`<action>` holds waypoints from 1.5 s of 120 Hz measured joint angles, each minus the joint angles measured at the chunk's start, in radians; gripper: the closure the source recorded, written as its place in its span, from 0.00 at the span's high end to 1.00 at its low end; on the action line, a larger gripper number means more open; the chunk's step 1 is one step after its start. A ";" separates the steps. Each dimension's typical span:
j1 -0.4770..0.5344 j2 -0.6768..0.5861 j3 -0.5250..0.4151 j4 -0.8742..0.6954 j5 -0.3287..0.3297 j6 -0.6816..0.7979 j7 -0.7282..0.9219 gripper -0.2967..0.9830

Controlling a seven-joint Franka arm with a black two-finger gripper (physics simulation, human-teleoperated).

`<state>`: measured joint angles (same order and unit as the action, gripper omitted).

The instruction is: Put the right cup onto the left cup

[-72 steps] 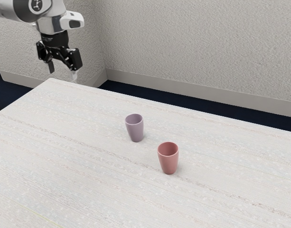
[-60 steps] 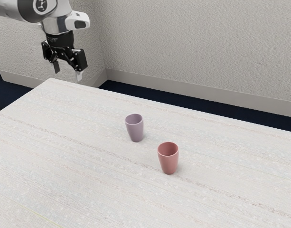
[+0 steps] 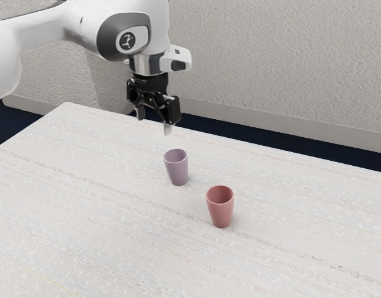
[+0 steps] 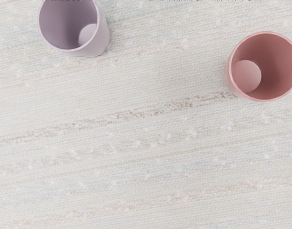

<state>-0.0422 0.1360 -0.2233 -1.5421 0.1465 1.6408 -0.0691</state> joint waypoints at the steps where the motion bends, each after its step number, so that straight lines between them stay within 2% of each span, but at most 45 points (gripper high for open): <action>1: 0.002 0.002 -0.004 0.000 0.000 0.002 -0.003 0.77; 56: 0.000 0.082 -0.164 -0.039 0.002 0.103 -0.171 0.77; 93: -0.001 0.086 -0.259 -0.145 0.024 0.195 -0.300 0.77; 114: -0.001 0.112 -0.271 -0.155 0.032 0.231 -0.357 0.77; 148: 0.002 0.211 -0.270 -0.144 0.118 0.303 -0.412 0.77; 180: 0.002 0.259 -0.244 -0.143 0.138 0.353 -0.424 0.77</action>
<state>-0.0398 0.3947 -0.4674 -1.6847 0.2844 1.9936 -0.4929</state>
